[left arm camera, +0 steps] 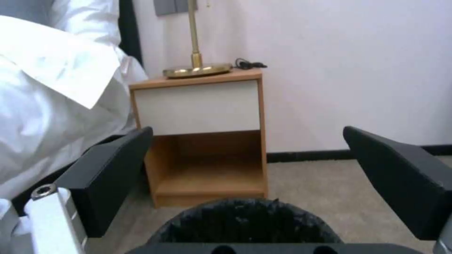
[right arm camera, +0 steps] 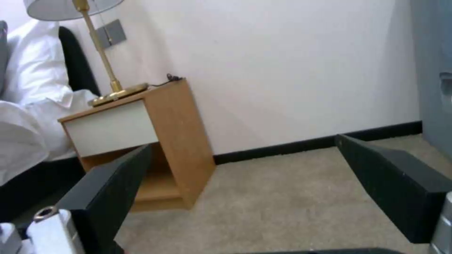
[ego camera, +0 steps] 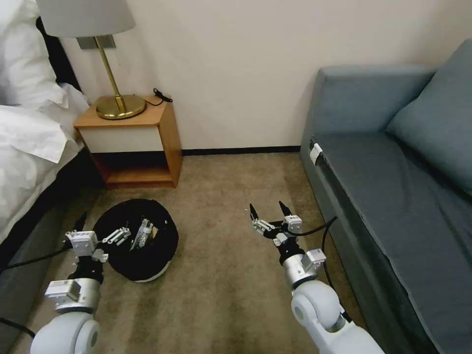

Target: Pick up the trash bin, then pick up the garbage on the floor and place it into the trash bin.

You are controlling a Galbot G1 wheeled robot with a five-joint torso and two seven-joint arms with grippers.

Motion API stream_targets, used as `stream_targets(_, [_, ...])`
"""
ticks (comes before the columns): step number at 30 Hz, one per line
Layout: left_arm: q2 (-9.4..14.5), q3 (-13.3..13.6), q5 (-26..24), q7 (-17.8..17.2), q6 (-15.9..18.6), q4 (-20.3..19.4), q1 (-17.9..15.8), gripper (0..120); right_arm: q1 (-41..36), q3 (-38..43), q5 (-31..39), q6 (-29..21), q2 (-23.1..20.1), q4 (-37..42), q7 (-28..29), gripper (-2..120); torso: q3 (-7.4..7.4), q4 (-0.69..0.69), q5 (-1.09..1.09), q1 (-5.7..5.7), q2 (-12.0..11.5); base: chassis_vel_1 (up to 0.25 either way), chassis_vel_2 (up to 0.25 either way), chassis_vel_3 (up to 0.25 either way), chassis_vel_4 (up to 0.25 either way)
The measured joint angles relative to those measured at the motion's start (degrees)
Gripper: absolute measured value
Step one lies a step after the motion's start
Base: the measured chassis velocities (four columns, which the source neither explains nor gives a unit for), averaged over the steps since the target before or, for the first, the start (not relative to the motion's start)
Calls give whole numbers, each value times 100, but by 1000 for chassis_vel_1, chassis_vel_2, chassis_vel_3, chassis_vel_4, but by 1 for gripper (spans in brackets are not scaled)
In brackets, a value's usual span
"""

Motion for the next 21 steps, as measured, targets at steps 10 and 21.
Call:
stream_targets(10, [-4,-5,-29,-36,4,0,-9,100,9,-8,1,1,-5,0,-19,100,0,0,0,0,0,0,0,0,0])
stream_targets(21, [-6,-10,-46,-55,17,0,-14,100,21,-15,8,2,-9,-8,-28,100,0,0,0,0,0,0,0,0,0])
